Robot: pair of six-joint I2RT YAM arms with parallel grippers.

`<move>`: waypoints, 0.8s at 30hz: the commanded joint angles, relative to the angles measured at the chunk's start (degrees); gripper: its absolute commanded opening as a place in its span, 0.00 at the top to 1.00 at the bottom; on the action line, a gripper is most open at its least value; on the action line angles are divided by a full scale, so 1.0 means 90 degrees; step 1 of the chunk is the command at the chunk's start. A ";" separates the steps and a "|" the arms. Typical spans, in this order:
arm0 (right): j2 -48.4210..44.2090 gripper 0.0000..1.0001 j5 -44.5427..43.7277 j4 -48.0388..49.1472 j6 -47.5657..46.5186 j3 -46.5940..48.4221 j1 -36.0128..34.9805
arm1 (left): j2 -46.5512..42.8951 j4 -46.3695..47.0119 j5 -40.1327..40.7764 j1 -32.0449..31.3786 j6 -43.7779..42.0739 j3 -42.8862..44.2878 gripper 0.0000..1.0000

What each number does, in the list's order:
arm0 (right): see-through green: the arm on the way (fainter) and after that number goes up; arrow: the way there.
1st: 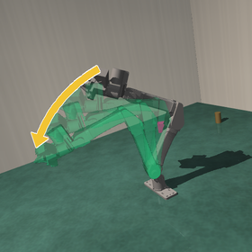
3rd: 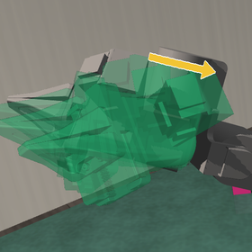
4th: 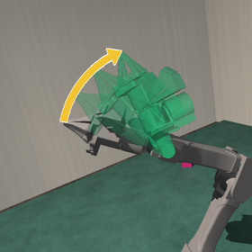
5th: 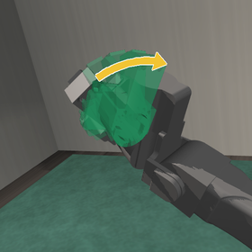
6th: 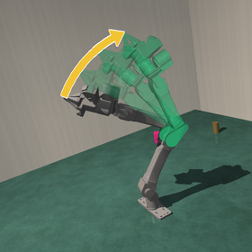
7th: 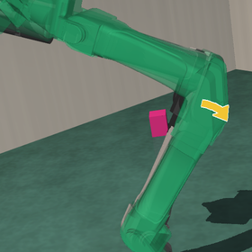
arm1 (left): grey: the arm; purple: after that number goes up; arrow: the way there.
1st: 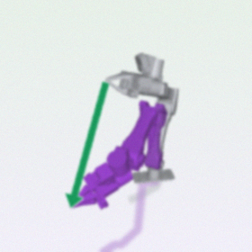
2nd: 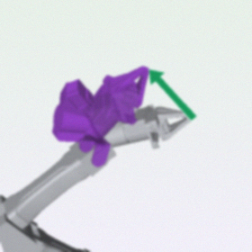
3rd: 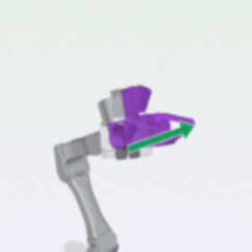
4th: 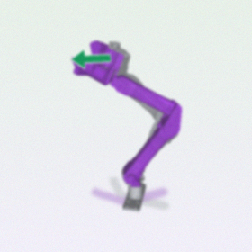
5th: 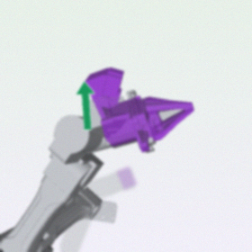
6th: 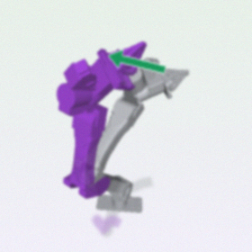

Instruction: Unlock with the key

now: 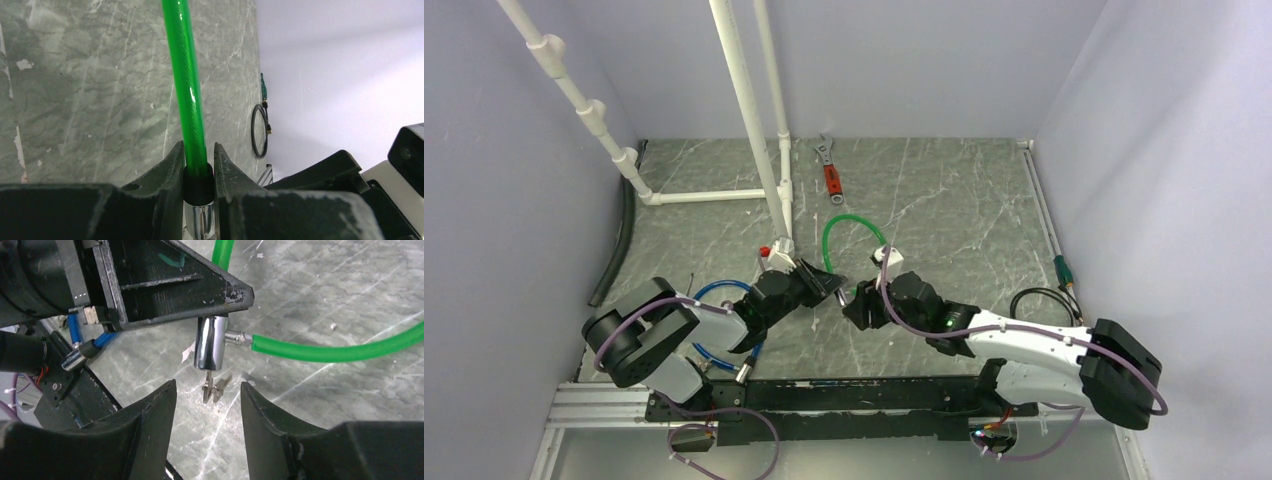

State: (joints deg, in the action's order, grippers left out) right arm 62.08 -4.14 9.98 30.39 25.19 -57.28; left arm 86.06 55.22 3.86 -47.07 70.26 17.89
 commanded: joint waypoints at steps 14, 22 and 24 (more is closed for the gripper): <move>0.0924 0.66 -0.0397 0.0714 -0.0068 0.0525 -0.0081 | -0.0094 0.0939 0.0040 -0.0004 0.0200 -0.0016 1.00; 0.0889 1.00 -0.0237 0.1058 0.0210 0.0289 -0.0043 | -0.0135 0.1079 0.0006 -0.0004 0.0245 -0.0127 1.00; 0.0767 1.00 0.0106 0.1443 0.0402 0.0020 0.0131 | -0.0160 0.1166 -0.0019 -0.0004 0.0235 -0.0186 1.00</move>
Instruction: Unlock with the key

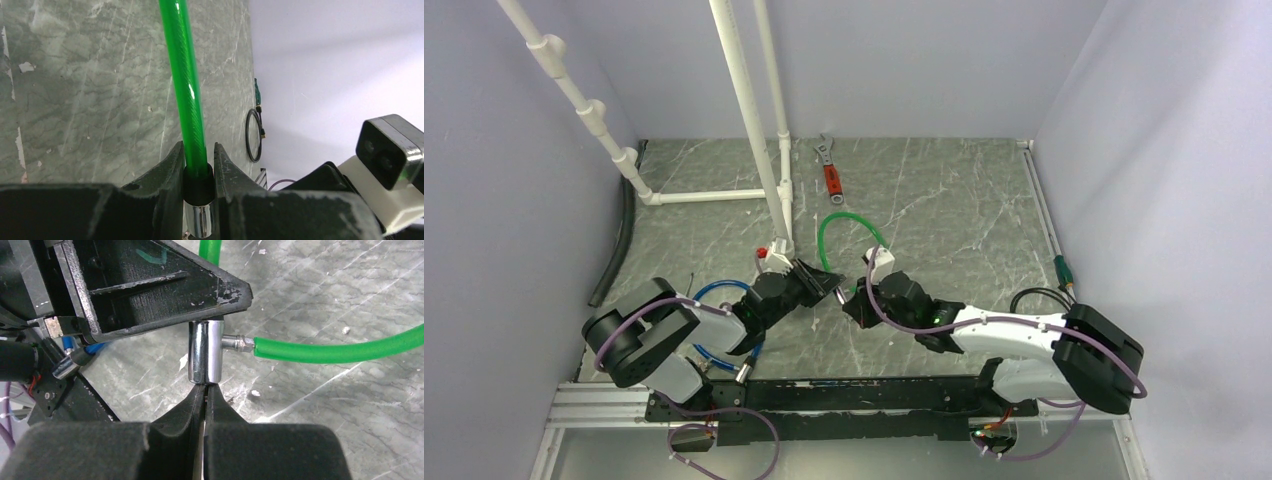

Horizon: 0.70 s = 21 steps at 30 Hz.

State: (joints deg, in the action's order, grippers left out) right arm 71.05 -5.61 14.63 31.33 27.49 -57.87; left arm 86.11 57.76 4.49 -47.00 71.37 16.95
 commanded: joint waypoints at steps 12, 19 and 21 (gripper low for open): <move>0.0169 1.00 0.3521 0.4259 0.2033 -0.1431 0.1884 | 0.0394 0.2518 -0.0814 -0.0009 0.0034 -0.0504 1.00; 0.1145 1.00 0.4616 0.6851 0.3903 -0.1782 0.2551 | 0.1155 0.3485 -0.1374 0.0001 0.0019 -0.0429 1.00; 0.1683 1.00 0.4908 0.7905 0.4548 -0.1839 0.2732 | 0.1179 0.3485 -0.1404 -0.0002 0.0021 -0.0402 1.00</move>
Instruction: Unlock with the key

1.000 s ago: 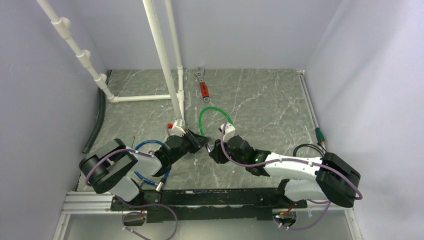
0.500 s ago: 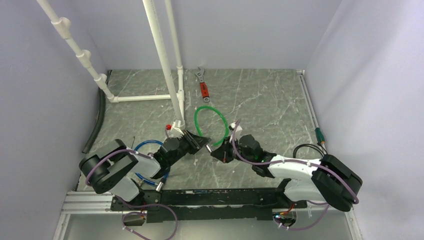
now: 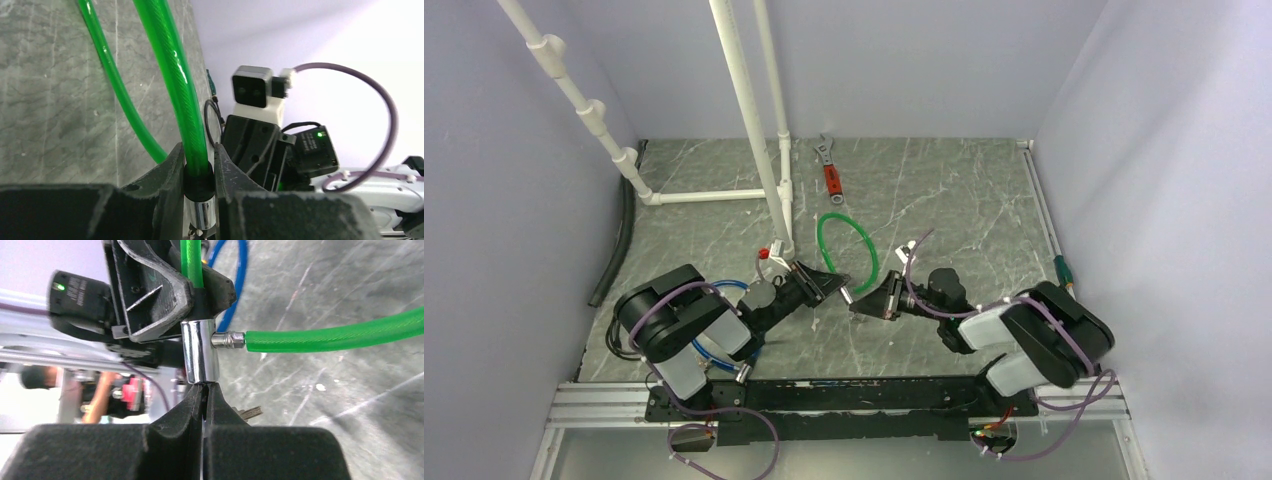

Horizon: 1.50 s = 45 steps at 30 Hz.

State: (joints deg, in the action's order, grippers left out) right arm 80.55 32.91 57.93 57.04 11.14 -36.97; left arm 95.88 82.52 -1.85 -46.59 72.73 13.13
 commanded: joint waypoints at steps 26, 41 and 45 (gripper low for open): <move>-0.3355 0.18 -0.2691 -0.6968 -0.0405 0.1021 0.0585 | 0.0243 0.0525 -0.0657 -0.0028 -0.0080 0.0097 1.00; -0.0953 0.10 -0.2864 -0.5981 0.1389 0.2148 -0.0057 | 0.0470 0.0679 -0.0786 -0.0027 -0.0123 -0.0061 1.00; -0.0246 0.15 -0.2894 -0.5685 0.1613 0.2377 -0.0231 | 0.0456 0.0658 -0.0794 -0.0029 -0.0155 -0.0075 1.00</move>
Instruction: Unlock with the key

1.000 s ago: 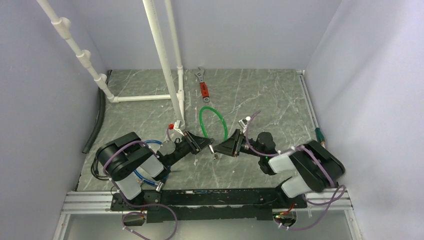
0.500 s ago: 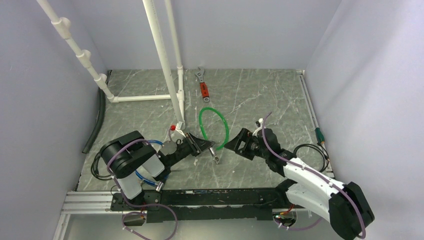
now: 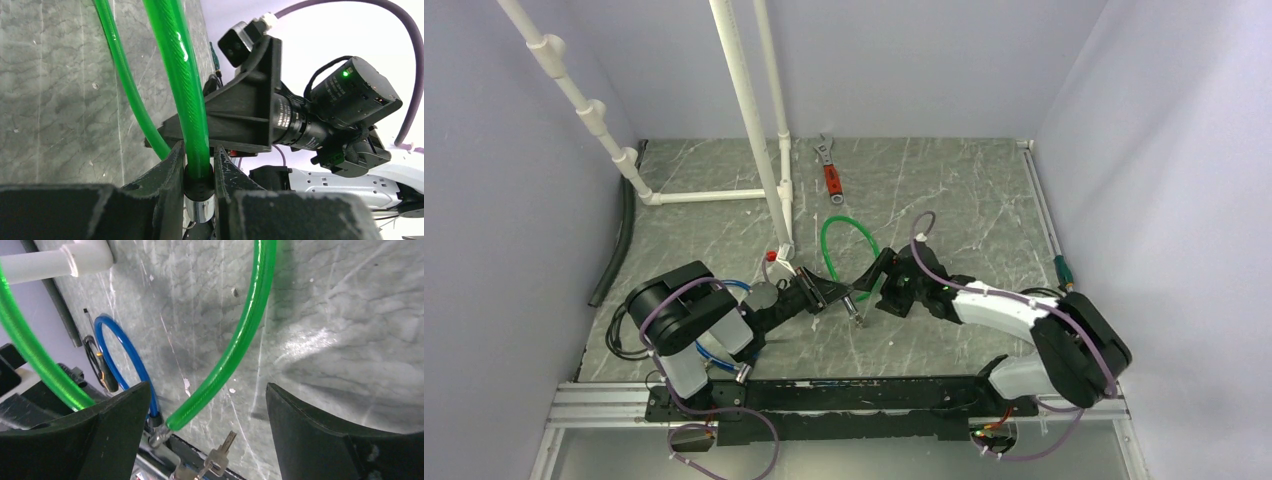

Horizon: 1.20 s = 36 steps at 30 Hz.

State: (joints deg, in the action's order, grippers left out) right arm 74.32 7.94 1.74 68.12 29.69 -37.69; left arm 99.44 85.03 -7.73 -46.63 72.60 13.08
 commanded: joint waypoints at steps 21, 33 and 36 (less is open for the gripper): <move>0.0299 1.00 -0.2293 0.0114 -0.1203 0.0808 -0.0095 | 0.0161 -0.1303 -0.1675 -0.0057 0.0422 -0.0025 1.00; -0.1549 1.00 -0.2624 0.0729 -0.2406 -0.0083 -0.0087 | -0.0333 -0.4961 -0.2375 -0.0217 -0.0929 0.0937 1.00; -0.1967 1.00 -0.2365 0.0738 -0.2508 -0.0261 -0.0126 | -0.0641 -0.5830 -0.2037 -0.0223 -0.1476 0.1251 0.88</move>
State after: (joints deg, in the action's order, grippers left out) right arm 62.72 -8.51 -0.69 52.69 27.18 -40.12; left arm 96.05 57.19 -22.70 -47.90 68.95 24.12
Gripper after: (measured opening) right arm 0.076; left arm 0.234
